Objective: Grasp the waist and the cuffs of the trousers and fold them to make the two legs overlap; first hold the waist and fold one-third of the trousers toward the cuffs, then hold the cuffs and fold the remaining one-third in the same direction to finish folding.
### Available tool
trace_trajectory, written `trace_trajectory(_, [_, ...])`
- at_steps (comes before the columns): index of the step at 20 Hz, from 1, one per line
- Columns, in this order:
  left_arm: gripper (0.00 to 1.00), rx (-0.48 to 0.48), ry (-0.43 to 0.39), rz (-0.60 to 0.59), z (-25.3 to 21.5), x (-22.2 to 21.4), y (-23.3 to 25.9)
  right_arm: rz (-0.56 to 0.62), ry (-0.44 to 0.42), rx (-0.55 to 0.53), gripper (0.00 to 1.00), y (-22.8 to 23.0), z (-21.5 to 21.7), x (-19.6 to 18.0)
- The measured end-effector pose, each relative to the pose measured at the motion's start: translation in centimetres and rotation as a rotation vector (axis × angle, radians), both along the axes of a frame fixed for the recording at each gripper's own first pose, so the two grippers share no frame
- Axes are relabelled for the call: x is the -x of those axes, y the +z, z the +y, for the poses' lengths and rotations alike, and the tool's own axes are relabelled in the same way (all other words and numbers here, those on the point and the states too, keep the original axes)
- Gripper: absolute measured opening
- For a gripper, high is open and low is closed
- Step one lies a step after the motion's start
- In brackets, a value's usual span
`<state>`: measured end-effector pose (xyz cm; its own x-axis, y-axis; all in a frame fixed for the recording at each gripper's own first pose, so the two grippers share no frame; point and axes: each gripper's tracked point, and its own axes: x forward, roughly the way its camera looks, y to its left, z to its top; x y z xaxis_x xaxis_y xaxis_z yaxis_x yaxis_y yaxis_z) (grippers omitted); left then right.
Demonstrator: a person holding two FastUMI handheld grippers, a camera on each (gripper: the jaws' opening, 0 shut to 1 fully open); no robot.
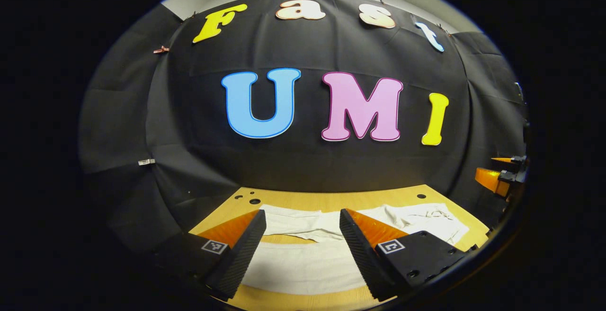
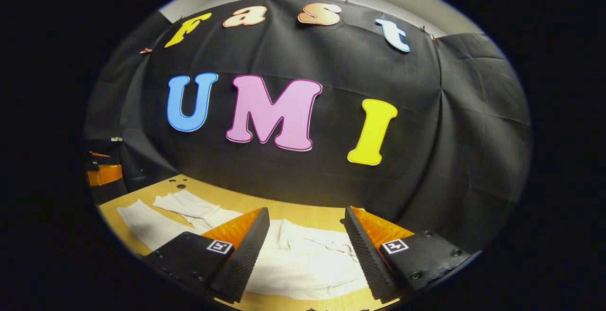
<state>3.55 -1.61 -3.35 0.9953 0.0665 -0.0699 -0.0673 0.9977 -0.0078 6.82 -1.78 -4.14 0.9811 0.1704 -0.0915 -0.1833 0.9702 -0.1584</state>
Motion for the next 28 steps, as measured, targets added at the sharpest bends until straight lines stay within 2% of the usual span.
trace_trajectory(4, [0.99,-0.01,0.023,0.02,0.6,-0.4,-0.7,-0.027,0.048,0.128,0.98,-0.9,-1.6,-2.1])
trace_trajectory(9, [0.99,-0.019,0.065,0.047,1.4,-0.6,-2.0,0.019,0.142,0.283,0.97,-4.1,-3.3,-4.1])
trace_trajectory(13, [0.99,-0.049,0.092,0.09,2.2,-0.3,-3.8,0.049,0.229,0.499,0.97,-7.8,-6.1,-5.2])
trace_trajectory(21, [0.98,-0.041,0.101,0.179,2.2,0.1,-6.7,0.182,0.406,0.855,0.97,-17.9,-12.1,-3.3])
trace_trajectory(28, [0.98,-0.068,0.116,0.233,2.5,-0.2,-8.4,0.322,0.523,1.047,0.98,-25.4,-17.5,-1.4])
